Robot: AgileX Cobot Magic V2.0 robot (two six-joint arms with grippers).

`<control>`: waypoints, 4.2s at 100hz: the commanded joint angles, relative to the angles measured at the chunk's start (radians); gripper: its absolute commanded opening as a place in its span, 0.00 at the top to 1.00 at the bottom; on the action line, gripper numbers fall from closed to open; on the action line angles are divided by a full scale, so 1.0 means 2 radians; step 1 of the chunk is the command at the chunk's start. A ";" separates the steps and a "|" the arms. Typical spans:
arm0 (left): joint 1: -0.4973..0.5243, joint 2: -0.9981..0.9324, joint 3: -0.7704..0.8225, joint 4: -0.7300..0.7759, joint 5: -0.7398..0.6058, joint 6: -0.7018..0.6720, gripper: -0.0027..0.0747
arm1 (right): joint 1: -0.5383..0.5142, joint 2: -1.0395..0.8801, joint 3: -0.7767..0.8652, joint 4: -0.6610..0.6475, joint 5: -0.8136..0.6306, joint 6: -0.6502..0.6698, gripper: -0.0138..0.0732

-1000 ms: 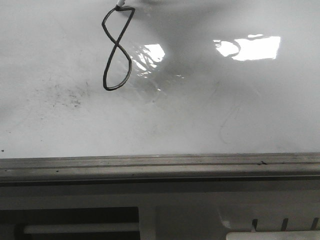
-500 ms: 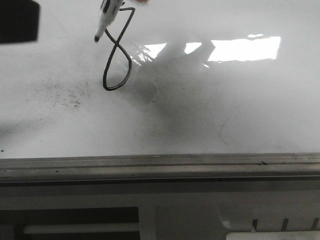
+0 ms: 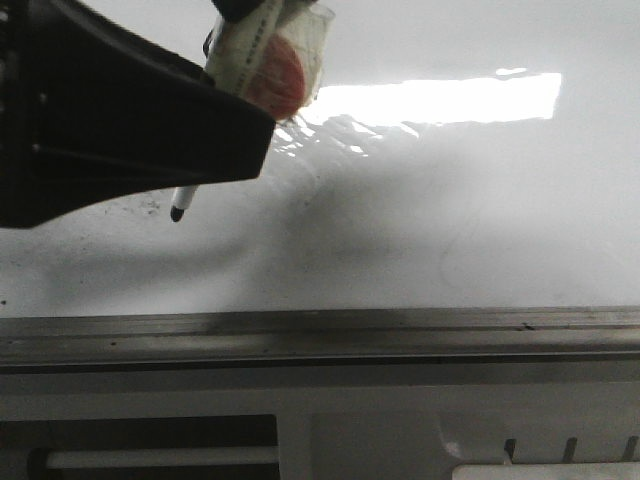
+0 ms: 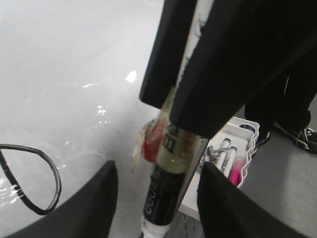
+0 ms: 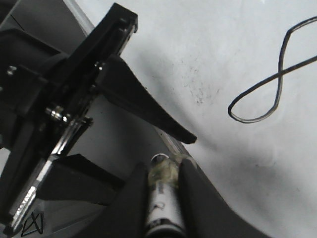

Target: Write number 8 on whiteboard

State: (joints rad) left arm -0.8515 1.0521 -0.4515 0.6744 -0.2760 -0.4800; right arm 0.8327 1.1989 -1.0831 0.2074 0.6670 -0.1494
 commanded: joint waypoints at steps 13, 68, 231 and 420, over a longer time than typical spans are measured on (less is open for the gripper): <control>-0.004 0.003 -0.017 -0.005 -0.039 -0.005 0.90 | 0.000 -0.012 -0.013 0.000 -0.022 -0.004 0.91; -0.003 -0.012 -0.017 -0.107 0.017 -0.035 0.99 | 0.000 -0.012 -0.013 -0.019 -0.018 -0.004 0.38; 0.111 -0.078 -0.033 -0.324 0.146 -0.034 0.43 | 0.000 -0.079 0.000 -0.055 -0.012 0.009 0.91; 0.118 -0.428 0.101 -0.288 0.189 -0.022 0.99 | 0.000 -0.533 0.353 -0.095 -0.215 0.018 0.91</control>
State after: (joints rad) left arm -0.6287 0.1943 -0.2232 0.0857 0.1486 -0.5364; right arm 0.8327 0.1229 -0.3519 0.0273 0.3217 -0.1101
